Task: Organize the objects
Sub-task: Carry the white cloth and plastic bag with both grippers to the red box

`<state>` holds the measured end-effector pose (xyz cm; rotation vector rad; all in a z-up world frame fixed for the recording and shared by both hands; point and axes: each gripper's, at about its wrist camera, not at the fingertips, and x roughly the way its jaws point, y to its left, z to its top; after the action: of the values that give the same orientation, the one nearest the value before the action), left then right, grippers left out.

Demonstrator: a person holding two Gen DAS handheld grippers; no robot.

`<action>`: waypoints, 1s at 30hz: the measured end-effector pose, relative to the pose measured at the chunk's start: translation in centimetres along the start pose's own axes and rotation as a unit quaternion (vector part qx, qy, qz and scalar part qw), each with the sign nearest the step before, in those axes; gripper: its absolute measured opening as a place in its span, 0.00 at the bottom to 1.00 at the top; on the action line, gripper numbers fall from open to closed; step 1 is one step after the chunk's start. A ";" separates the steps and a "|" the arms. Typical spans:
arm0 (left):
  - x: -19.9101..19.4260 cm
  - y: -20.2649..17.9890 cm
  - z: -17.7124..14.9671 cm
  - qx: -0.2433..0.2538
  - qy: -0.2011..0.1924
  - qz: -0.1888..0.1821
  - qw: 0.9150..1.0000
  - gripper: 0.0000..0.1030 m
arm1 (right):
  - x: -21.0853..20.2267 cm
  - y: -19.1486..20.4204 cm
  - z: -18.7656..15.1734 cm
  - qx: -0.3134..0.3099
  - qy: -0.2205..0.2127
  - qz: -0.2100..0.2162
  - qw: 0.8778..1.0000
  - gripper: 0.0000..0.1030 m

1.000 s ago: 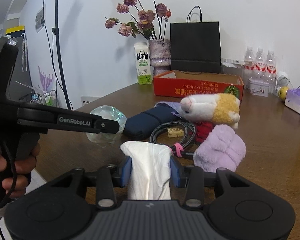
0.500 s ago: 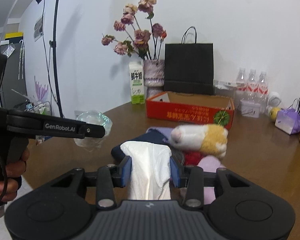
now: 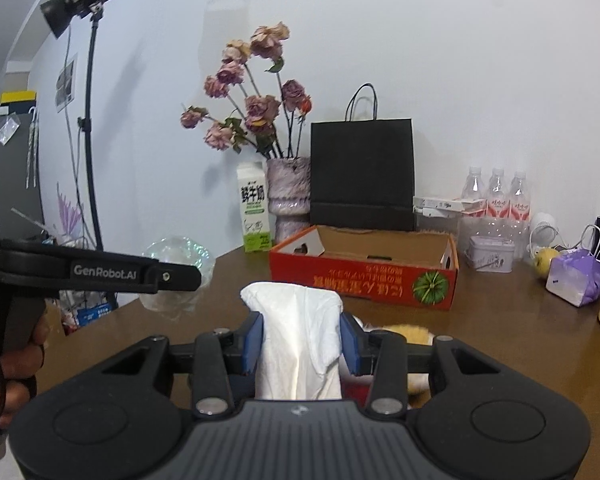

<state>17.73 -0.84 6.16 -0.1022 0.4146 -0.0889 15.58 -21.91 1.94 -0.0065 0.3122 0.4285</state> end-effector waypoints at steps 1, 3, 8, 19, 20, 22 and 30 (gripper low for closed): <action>0.4 0.0 0.3 -0.002 -0.001 0.000 1.000 0.43 | 0.5 -0.3 0.3 0.002 -0.001 0.000 1.000 0.39; 1.1 -0.2 1.1 -0.005 -0.004 0.001 1.000 0.43 | 1.3 -0.8 1.0 0.005 -0.005 -0.001 1.000 0.39; 3.1 -0.5 2.7 -0.013 -0.009 0.001 1.000 0.43 | 3.5 -2.1 2.6 0.015 -0.012 -0.001 1.000 0.39; 8.2 -1.0 5.8 -0.038 -0.013 0.006 0.999 0.43 | 9.0 -5.2 6.0 0.033 -0.006 0.011 0.999 0.39; 8.7 -1.0 6.1 -0.041 -0.012 0.006 0.999 0.43 | 9.5 -5.4 6.3 0.034 -0.005 0.013 0.999 0.39; 9.8 -0.9 6.6 -0.043 -0.012 0.009 0.999 0.43 | 10.5 -5.7 7.0 0.035 -0.002 0.012 0.999 0.39; 13.1 -0.3 8.6 -0.057 -0.019 0.023 0.998 0.43 | 13.9 -7.4 9.6 0.047 -0.017 0.009 0.999 0.38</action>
<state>33.13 -1.86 8.78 -0.2061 0.3842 -0.0177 33.44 -22.24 6.50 0.0953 0.2996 0.4317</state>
